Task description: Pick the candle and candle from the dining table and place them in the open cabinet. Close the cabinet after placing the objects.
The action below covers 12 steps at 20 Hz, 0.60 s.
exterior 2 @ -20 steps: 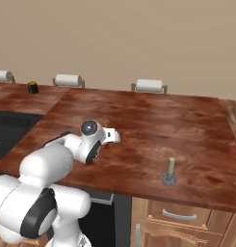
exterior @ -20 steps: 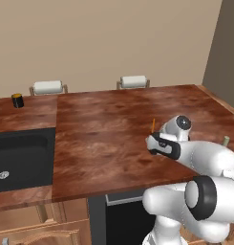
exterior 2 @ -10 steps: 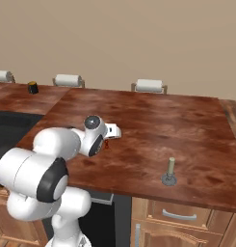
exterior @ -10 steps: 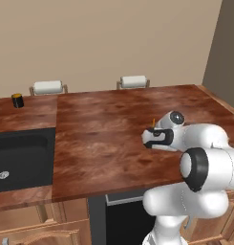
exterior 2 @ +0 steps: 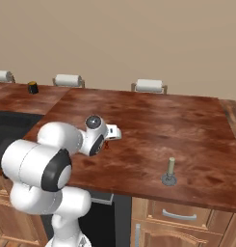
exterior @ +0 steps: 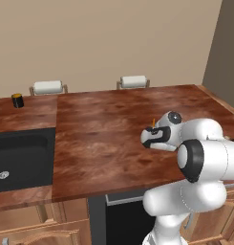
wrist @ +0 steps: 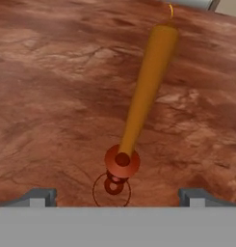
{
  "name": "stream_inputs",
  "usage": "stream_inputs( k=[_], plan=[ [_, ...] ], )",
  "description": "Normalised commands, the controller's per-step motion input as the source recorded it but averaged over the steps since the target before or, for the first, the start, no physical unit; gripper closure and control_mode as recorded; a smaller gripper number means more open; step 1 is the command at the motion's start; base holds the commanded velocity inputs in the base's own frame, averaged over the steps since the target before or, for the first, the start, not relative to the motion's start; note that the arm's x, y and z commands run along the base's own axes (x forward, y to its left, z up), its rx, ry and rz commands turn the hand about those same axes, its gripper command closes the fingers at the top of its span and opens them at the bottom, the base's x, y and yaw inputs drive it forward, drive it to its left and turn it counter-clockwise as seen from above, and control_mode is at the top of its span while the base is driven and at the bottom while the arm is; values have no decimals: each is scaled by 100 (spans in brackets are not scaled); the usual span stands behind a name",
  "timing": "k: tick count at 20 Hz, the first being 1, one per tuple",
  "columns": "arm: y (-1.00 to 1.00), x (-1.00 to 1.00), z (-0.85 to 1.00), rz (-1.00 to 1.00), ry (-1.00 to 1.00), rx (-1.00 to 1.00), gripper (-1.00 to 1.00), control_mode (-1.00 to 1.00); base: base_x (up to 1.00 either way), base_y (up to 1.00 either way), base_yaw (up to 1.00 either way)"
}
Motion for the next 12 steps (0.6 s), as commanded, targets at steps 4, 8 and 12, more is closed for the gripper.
stream_inputs(
  k=[4,8,12],
  plan=[
    [4,15,-11,0,3,0,-100,-100,0,0,0],
    [0,3,-8,0,0,0,-100,-100,0,0,0],
    [0,6,-1,0,0,0,-100,-100,0,0,0]
  ],
)
